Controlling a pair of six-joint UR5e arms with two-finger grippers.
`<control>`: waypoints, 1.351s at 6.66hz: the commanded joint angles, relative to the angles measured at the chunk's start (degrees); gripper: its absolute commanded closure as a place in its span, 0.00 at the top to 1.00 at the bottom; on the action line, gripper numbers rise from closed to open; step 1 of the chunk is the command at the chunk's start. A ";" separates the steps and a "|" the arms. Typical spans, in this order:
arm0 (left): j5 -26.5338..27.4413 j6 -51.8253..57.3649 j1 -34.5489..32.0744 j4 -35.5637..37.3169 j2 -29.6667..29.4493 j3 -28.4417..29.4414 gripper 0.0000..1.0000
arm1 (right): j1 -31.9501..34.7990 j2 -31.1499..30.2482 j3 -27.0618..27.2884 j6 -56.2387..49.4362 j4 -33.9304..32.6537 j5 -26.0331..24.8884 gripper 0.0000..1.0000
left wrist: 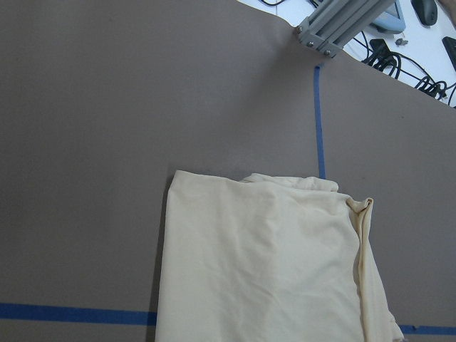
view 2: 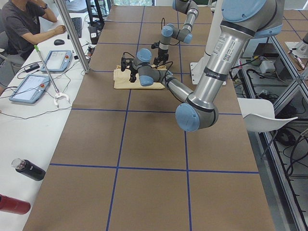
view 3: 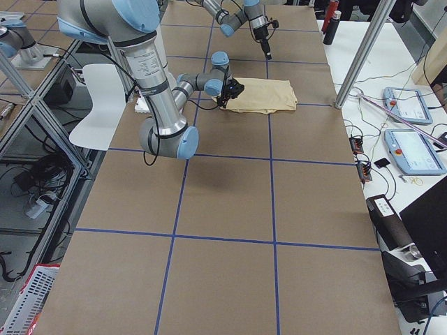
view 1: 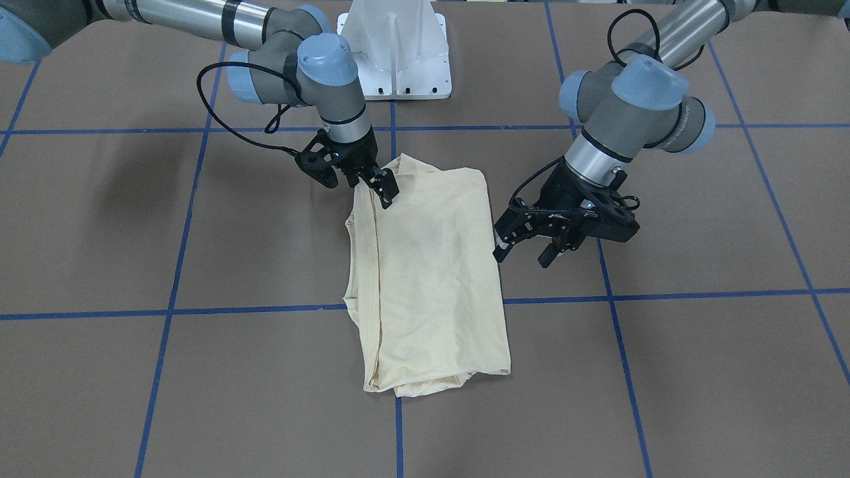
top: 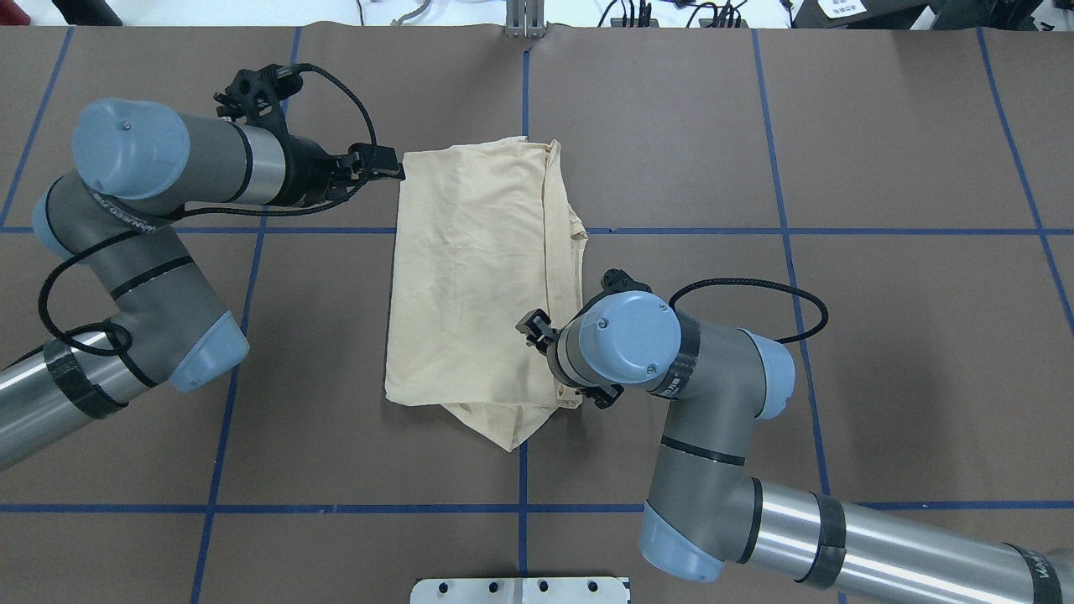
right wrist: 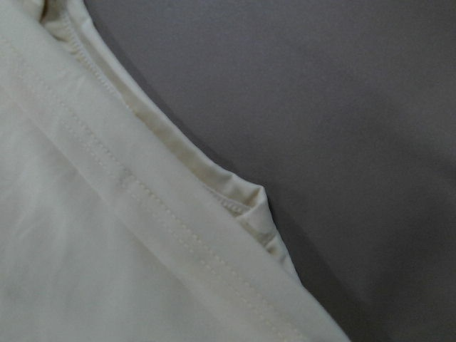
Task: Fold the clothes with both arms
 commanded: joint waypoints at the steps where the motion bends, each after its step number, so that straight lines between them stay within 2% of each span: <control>1: 0.00 0.00 0.00 -0.01 0.28 -0.11 1.00 | 0.01 -0.18 1.03 -0.13 -2.02 0.31 1.00; 4: 0.00 -0.18 0.09 -0.01 0.28 -0.03 1.00 | -0.08 0.08 1.21 -0.49 -5.97 1.36 1.00; 9: 0.08 -0.18 0.09 -0.01 0.37 -0.03 1.00 | -1.13 1.13 0.25 -1.80 -5.90 0.75 1.00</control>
